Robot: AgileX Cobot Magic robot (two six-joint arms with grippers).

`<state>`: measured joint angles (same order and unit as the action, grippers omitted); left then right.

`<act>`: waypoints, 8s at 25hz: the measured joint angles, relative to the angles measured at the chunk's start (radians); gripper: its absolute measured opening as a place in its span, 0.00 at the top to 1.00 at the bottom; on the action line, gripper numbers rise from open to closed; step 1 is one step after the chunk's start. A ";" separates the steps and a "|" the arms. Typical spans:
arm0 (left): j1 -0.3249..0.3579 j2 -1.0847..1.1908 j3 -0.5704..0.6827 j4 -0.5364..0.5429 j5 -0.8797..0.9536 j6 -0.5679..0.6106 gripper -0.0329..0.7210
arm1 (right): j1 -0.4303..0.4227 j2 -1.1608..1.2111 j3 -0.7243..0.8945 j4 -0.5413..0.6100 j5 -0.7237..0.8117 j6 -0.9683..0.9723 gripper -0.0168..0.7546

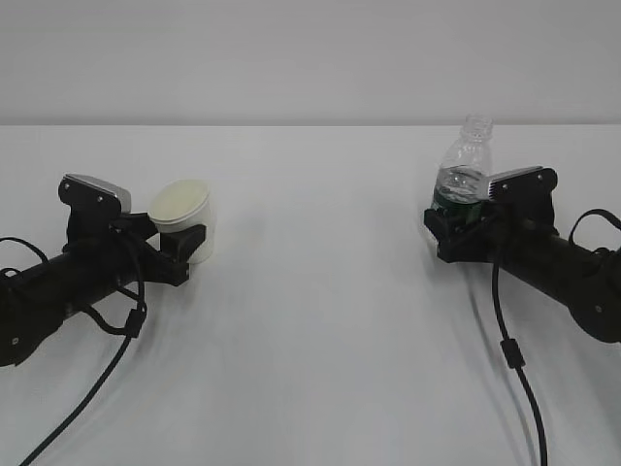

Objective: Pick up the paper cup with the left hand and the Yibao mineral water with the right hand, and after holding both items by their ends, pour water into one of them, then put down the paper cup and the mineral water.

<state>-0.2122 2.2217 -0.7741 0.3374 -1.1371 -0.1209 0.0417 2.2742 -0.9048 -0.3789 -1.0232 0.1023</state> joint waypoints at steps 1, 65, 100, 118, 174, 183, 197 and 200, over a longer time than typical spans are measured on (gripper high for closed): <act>0.000 0.000 0.000 0.000 0.000 0.000 0.33 | 0.000 0.000 0.000 -0.001 0.000 0.000 0.27; -0.181 -0.139 -0.184 0.685 0.126 -0.416 0.37 | 0.004 -0.442 0.001 -0.802 0.438 0.097 0.34; -0.210 -0.146 -0.222 0.806 0.156 -0.460 0.38 | 0.106 -0.515 -0.045 -0.985 0.791 -0.139 0.34; -0.210 -0.146 -0.222 0.840 0.157 -0.480 0.38 | 0.106 -0.515 -0.062 -1.093 0.804 -0.174 0.34; -0.255 -0.146 -0.226 0.837 0.207 -0.519 0.38 | 0.161 -0.525 -0.091 -1.234 0.853 -0.256 0.34; -0.255 -0.146 -0.226 0.837 0.199 -0.521 0.38 | 0.161 -0.527 -0.093 -1.244 0.864 -0.282 0.34; -0.255 -0.146 -0.226 0.853 0.159 -0.521 0.38 | 0.161 -0.527 -0.117 -1.281 0.873 -0.289 0.34; -0.255 -0.146 -0.226 0.859 0.159 -0.521 0.38 | 0.161 -0.527 -0.117 -1.298 0.873 -0.289 0.34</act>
<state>-0.4669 2.0755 -1.0002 1.1962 -0.9779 -0.6415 0.2028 1.7472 -1.0216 -1.6764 -0.1498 -0.1866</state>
